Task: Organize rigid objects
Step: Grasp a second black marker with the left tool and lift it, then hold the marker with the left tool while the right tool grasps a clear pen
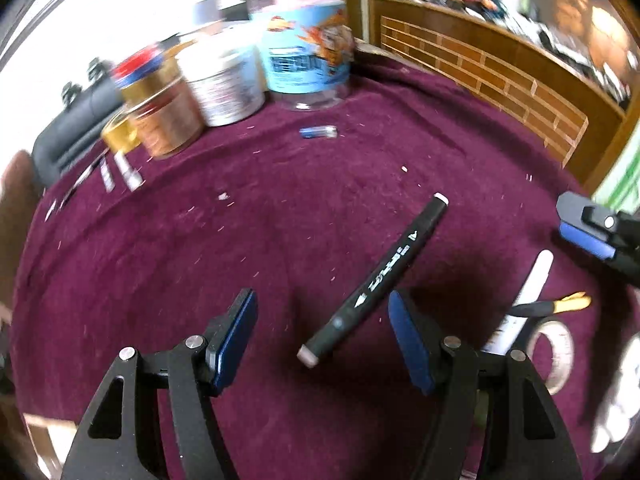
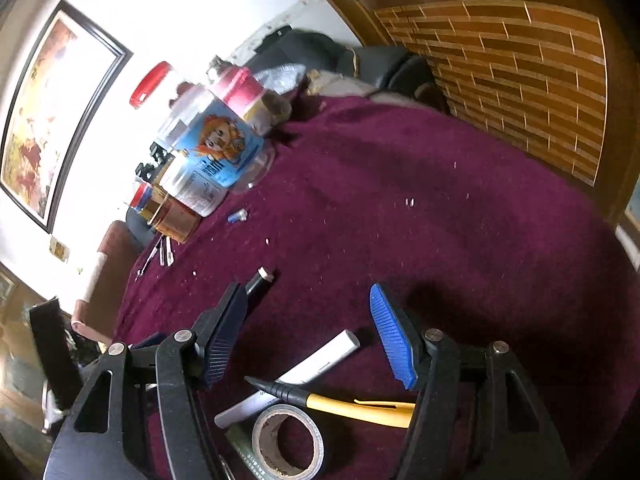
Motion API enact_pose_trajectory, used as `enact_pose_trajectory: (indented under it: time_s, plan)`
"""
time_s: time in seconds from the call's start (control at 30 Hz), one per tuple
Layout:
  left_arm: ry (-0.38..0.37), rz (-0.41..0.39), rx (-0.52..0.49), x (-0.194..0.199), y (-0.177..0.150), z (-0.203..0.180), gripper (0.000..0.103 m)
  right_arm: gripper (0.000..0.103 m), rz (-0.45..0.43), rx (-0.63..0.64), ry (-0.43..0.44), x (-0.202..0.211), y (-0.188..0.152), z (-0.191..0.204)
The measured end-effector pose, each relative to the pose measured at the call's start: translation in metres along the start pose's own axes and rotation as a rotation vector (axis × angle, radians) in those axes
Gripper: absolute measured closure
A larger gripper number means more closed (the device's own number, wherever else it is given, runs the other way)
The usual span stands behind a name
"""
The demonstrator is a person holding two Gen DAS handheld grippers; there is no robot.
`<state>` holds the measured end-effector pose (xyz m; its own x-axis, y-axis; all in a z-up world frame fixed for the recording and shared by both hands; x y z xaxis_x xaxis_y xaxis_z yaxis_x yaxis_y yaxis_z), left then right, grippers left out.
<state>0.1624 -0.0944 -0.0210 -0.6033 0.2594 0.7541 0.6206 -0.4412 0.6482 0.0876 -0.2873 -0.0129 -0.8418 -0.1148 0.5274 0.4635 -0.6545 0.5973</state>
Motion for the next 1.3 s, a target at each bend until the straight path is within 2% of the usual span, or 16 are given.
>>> enact_pose_trajectory:
  time_s: [0.1,0.13,0.17,0.2,0.23,0.27,0.3,0.33,0.47,0.53,0.63,0.77,0.87,1.1,1.17,1.3]
  plan:
    - [0.017,0.025,-0.070,-0.016,-0.002,-0.011,0.039,0.040,0.035,-0.031,0.006,-0.005,-0.006,-0.005]
    - [0.047,-0.019,-0.084,-0.015,0.001,-0.013,0.037,0.040,0.043,-0.037,0.008,-0.006,-0.007,-0.005]
    - [0.062,-0.021,-0.091,-0.015,0.001,-0.014,0.037,0.040,0.047,-0.037,0.009,-0.006,-0.008,-0.004]
    - [0.071,-0.020,-0.091,-0.014,0.001,-0.015,0.042,0.040,0.049,-0.032,0.009,-0.006,-0.009,-0.003]
    - [0.061,-0.022,-0.085,-0.012,0.000,-0.017,0.062,0.040,0.050,-0.029,0.008,-0.005,-0.009,-0.003]
    - [0.042,-0.020,-0.080,-0.010,-0.001,-0.019,0.077,0.040,0.047,-0.024,0.008,-0.005,-0.009,-0.002]
    - [0.042,-0.019,-0.080,-0.008,-0.001,-0.021,0.088,0.040,0.045,-0.021,0.004,-0.005,-0.009,-0.002]
    - [0.031,-0.023,-0.065,-0.004,-0.002,-0.021,0.091,0.040,0.047,-0.021,-0.002,-0.005,-0.009,-0.002]
    - [-0.049,-0.047,0.038,0.016,-0.006,-0.014,0.091,0.040,0.070,-0.047,-0.022,-0.010,-0.013,-0.010]
    - [-0.061,-0.050,0.070,0.027,-0.012,-0.010,0.091,0.040,0.071,-0.046,-0.026,-0.009,-0.012,-0.009]
    - [-0.048,-0.046,0.098,0.033,-0.021,-0.005,0.091,0.040,0.074,-0.055,-0.018,-0.008,-0.012,-0.009]
    - [-0.002,-0.023,0.114,0.022,-0.026,-0.002,0.091,0.040,0.082,-0.058,-0.016,-0.009,-0.014,-0.009]
    - [-0.005,-0.008,0.155,0.012,-0.025,-0.005,0.091,0.040,0.081,-0.054,-0.012,-0.008,-0.015,-0.007]
    - [0.047,-0.027,0.086,0.005,-0.021,-0.018,0.088,0.039,0.081,-0.073,-0.006,-0.010,-0.014,-0.010]
    - [0.034,-0.015,0.081,0.008,-0.022,-0.019,0.091,0.039,0.078,-0.066,-0.009,-0.011,-0.013,-0.010]
    - [0.006,-0.031,0.084,0.023,-0.024,-0.021,0.092,0.039,0.072,-0.043,-0.019,-0.012,-0.013,-0.008]
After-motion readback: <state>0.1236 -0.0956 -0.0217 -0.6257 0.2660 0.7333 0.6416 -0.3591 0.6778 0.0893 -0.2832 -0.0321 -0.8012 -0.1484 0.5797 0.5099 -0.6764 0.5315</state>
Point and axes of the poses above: each gripper's, at about its wrist camera, not at the fingertips, and x roughly against the way its jaws point, z to its left, y to its top, the point moved 6 cm from there along -x, roughly the way its jaws point, and after that the axes turned 10 degrees about -z, right-handed, at the moved point
